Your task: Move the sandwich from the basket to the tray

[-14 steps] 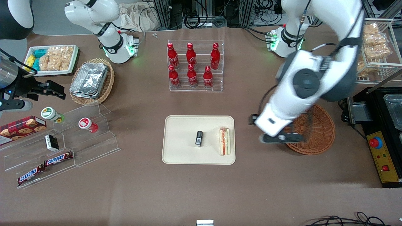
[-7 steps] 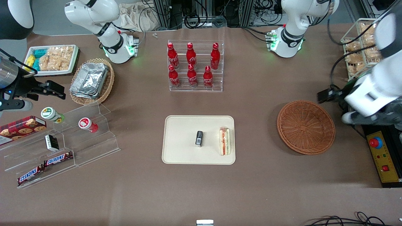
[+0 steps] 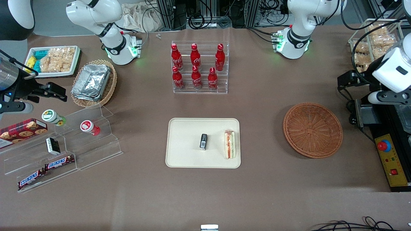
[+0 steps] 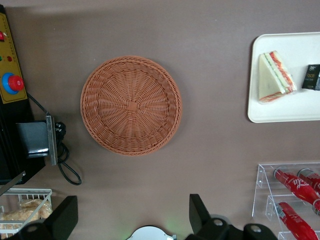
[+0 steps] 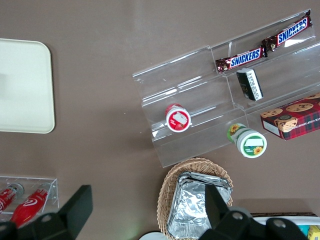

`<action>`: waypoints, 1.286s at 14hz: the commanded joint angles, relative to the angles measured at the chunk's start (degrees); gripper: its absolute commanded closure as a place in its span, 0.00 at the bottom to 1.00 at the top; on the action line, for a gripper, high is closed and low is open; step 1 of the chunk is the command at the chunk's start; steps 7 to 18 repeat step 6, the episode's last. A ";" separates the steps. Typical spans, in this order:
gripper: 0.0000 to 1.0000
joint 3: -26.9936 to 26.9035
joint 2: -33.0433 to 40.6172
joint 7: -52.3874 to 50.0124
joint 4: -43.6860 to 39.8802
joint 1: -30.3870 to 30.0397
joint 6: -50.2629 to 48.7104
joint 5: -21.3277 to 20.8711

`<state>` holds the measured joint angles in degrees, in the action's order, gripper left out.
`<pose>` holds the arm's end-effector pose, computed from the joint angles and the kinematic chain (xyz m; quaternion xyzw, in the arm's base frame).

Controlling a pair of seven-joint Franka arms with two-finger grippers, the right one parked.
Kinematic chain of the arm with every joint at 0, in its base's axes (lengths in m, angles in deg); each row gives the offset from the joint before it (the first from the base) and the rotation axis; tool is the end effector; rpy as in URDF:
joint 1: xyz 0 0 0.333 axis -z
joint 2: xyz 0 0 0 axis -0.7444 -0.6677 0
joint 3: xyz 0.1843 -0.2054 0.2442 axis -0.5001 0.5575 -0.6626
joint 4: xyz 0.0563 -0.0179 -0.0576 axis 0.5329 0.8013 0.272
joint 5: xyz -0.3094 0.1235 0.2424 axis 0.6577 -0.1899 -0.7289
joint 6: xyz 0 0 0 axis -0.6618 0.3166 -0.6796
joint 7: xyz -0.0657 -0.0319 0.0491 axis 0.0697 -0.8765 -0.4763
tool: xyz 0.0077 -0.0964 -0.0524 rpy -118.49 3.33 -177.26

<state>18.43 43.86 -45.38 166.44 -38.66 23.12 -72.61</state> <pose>0.5788 -0.0703 0.7021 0.9984 -0.0394 -0.0416 0.0026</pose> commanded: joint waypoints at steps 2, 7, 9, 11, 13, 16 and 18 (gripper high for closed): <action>0.00 3.83 3.76 -0.08 1.48 -3.47 -2.46 -1.52; 0.00 7.51 3.58 -0.34 1.65 -7.50 -3.25 -1.52; 0.00 7.51 3.58 -0.34 1.65 -7.50 -3.25 -1.52; 0.00 7.51 3.58 -0.34 1.65 -7.50 -3.25 -1.52; 0.00 7.51 3.58 -0.34 1.65 -7.50 -3.25 -1.52; 0.00 7.51 3.58 -0.34 1.65 -7.50 -3.25 -1.52; 0.00 7.51 3.58 -0.34 1.65 -7.50 -3.25 -1.52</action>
